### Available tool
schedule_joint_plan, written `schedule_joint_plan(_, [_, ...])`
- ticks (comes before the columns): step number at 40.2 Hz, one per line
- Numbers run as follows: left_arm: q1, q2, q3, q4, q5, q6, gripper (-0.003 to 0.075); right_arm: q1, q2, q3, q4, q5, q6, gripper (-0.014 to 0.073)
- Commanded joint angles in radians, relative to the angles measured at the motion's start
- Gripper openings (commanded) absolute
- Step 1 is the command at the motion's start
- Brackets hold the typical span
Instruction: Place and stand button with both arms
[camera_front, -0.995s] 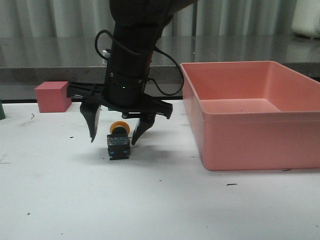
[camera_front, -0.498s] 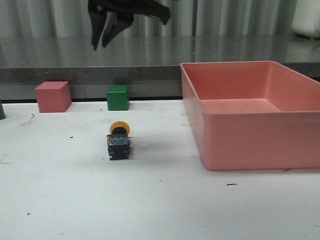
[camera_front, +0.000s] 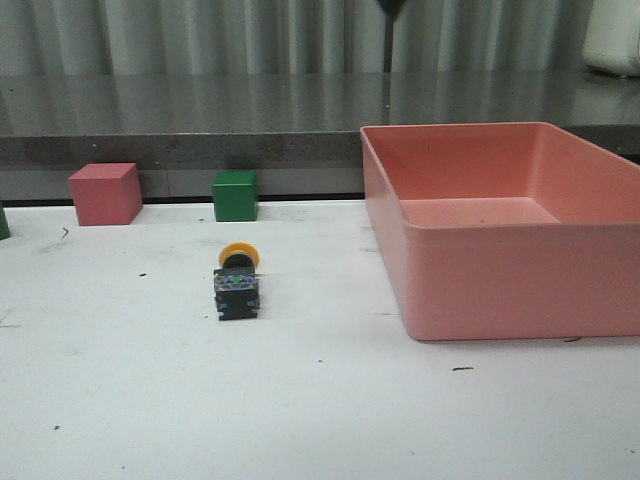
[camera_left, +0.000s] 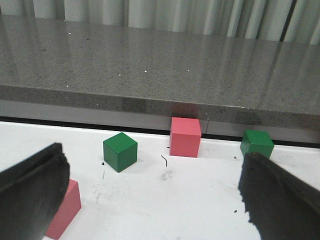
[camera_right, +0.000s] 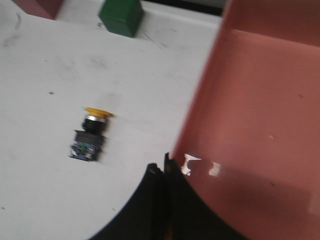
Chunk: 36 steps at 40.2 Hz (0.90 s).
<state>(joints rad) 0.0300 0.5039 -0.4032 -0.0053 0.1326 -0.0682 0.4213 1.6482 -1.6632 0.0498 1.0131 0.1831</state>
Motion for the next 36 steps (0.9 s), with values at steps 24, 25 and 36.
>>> schedule_joint_plan(24, [0.002, 0.009, -0.038, -0.005, -0.086, -0.006, 0.0661, -0.200, -0.846, 0.936, -0.079, -0.411, -0.078, -0.0067])
schedule_joint_plan(25, [0.002, 0.009, -0.038, -0.005, -0.086, -0.006, 0.0661, -0.200, -0.879, 0.973, -0.085, -0.430, -0.078, -0.0067])
schedule_joint_plan(36, [0.002, 0.009, -0.038, -0.005, -0.090, -0.006, 0.0661, -0.200, -1.286, 1.235, -0.092, -0.610, -0.078, -0.0067])
